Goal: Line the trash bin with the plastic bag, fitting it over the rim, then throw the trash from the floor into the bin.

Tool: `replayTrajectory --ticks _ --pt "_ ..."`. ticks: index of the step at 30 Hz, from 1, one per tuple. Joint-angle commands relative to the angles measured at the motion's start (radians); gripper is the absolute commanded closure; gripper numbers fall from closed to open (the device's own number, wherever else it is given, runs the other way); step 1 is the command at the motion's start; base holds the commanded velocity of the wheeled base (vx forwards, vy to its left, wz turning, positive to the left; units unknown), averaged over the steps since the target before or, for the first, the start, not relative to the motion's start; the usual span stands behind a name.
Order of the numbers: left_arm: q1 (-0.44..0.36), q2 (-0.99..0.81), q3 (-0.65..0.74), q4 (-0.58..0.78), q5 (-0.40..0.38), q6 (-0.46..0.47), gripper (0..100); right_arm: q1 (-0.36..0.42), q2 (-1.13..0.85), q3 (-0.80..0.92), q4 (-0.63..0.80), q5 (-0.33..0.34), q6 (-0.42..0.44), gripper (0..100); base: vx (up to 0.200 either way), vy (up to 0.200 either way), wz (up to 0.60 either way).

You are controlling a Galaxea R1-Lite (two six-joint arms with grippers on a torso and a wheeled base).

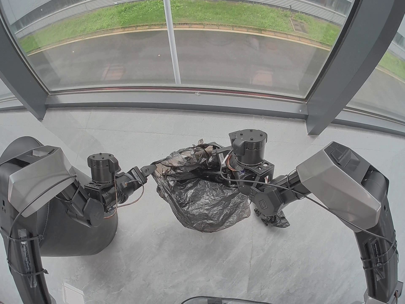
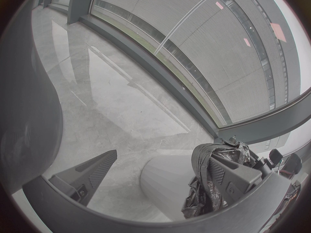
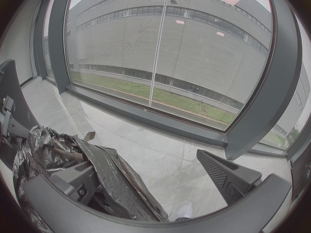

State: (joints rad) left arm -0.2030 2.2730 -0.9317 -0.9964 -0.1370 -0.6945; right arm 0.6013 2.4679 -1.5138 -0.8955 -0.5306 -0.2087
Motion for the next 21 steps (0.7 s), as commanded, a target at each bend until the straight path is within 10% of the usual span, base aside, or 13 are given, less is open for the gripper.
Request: replayTrajectory --ticks 1,21 --pt "0.002 0.04 -0.006 -0.002 0.0 0.0 0 0.0 0.005 0.0 0.0 0.0 0.0 0 0.0 0.0 0.0" --pt "-0.046 -0.043 0.177 -0.019 0.0 -0.007 0 0.0 0.005 -0.003 0.0 0.0 0.012 0 0.0 0.0 0.0"
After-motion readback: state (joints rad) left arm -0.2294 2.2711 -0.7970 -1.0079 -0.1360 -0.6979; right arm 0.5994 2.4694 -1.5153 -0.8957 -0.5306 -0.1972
